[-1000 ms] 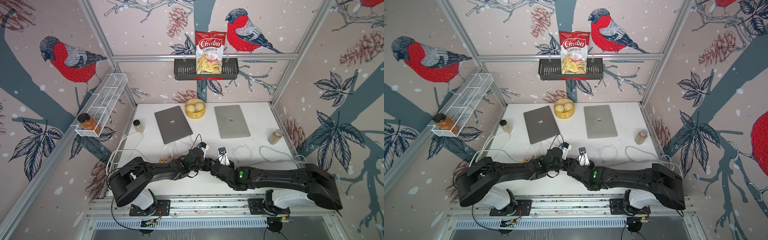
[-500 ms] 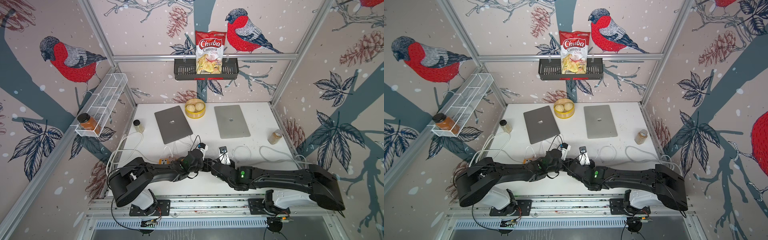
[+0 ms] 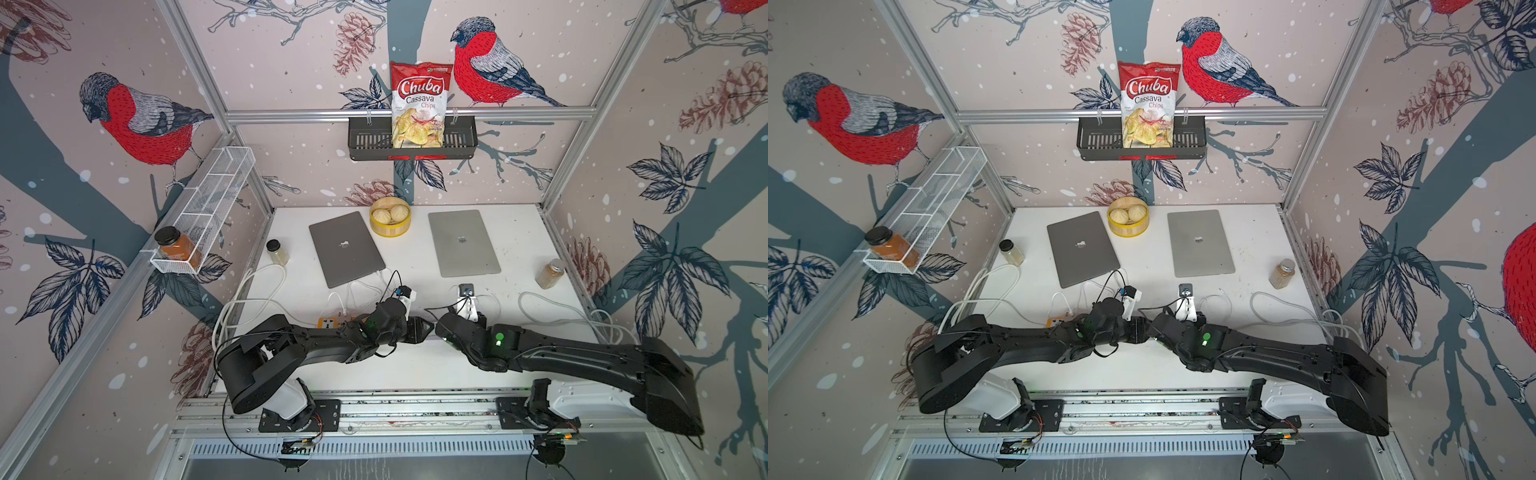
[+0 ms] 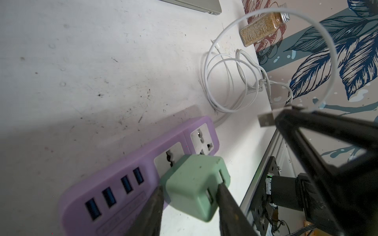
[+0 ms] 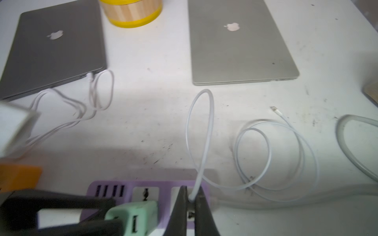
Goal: Unplug the laptop charger
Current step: Remove the charging cable from the plug, then place the charging cable at the center of the board.
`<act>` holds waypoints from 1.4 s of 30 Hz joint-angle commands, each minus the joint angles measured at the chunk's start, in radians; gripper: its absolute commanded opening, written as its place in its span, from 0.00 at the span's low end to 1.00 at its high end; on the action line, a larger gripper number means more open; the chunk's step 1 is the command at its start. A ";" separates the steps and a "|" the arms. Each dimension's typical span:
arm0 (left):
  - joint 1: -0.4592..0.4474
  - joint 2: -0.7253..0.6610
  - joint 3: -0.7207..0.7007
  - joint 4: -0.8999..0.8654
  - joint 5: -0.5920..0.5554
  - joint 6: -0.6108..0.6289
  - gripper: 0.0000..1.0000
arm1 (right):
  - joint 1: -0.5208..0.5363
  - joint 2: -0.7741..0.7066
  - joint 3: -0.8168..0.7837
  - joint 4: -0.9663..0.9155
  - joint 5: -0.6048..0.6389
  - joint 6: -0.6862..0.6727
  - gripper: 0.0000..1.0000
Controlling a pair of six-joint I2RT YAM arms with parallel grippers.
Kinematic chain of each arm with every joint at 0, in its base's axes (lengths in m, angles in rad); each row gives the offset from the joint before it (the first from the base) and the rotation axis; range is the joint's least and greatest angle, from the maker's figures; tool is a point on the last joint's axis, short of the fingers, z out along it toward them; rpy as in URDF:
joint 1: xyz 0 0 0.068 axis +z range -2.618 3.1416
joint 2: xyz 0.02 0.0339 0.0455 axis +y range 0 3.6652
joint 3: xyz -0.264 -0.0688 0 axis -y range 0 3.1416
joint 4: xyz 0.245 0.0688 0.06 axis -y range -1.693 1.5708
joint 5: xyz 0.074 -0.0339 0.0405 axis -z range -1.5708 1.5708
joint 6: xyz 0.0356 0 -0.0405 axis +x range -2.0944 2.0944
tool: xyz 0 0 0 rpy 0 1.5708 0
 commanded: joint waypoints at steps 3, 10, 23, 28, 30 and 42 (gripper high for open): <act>-0.002 0.005 0.030 -0.135 -0.006 0.062 0.45 | -0.173 -0.141 -0.091 0.013 -0.075 -0.094 0.07; -0.002 -0.008 0.081 -0.176 -0.001 0.107 0.47 | -0.385 -0.361 -0.268 0.162 -0.268 -0.178 0.10; -0.002 -0.126 0.089 -0.236 -0.026 0.131 0.47 | -0.468 -0.201 -0.298 0.234 -0.316 -0.167 0.24; -0.002 -0.146 0.079 -0.265 -0.060 0.136 0.48 | -0.477 -0.198 -0.283 0.205 -0.320 -0.150 0.44; -0.002 -0.148 0.073 -0.267 -0.068 0.137 0.48 | -0.477 -0.210 -0.284 0.195 -0.317 -0.145 0.50; -0.002 -0.161 0.050 -0.269 -0.100 0.129 0.48 | -0.381 -0.259 -0.196 0.030 -0.184 -0.081 0.72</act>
